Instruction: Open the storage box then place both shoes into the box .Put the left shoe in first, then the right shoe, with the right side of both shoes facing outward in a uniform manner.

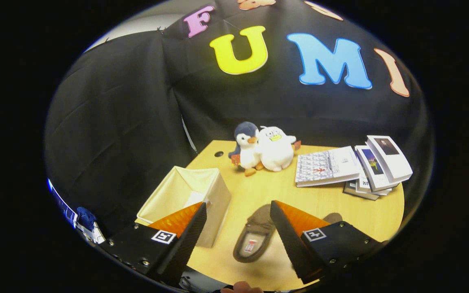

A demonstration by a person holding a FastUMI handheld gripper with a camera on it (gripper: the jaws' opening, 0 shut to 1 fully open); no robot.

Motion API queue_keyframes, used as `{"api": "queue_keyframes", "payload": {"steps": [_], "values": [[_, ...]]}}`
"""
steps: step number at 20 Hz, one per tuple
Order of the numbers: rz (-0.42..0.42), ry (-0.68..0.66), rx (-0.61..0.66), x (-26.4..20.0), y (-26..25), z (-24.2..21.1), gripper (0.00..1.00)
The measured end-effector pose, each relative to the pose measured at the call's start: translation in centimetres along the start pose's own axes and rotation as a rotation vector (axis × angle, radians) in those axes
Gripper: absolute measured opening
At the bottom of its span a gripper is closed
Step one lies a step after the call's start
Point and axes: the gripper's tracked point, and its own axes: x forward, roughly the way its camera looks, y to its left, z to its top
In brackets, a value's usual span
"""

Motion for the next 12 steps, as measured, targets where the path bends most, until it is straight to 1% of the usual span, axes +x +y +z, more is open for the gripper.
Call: {"api": "queue_keyframes", "payload": {"steps": [8,12], "values": [[-0.047,0.258,0.086,4.9,-5.7,-9.7,0.98],[-0.051,0.347,0.1,7.5,-6.8,-12.3,0.98]]}}
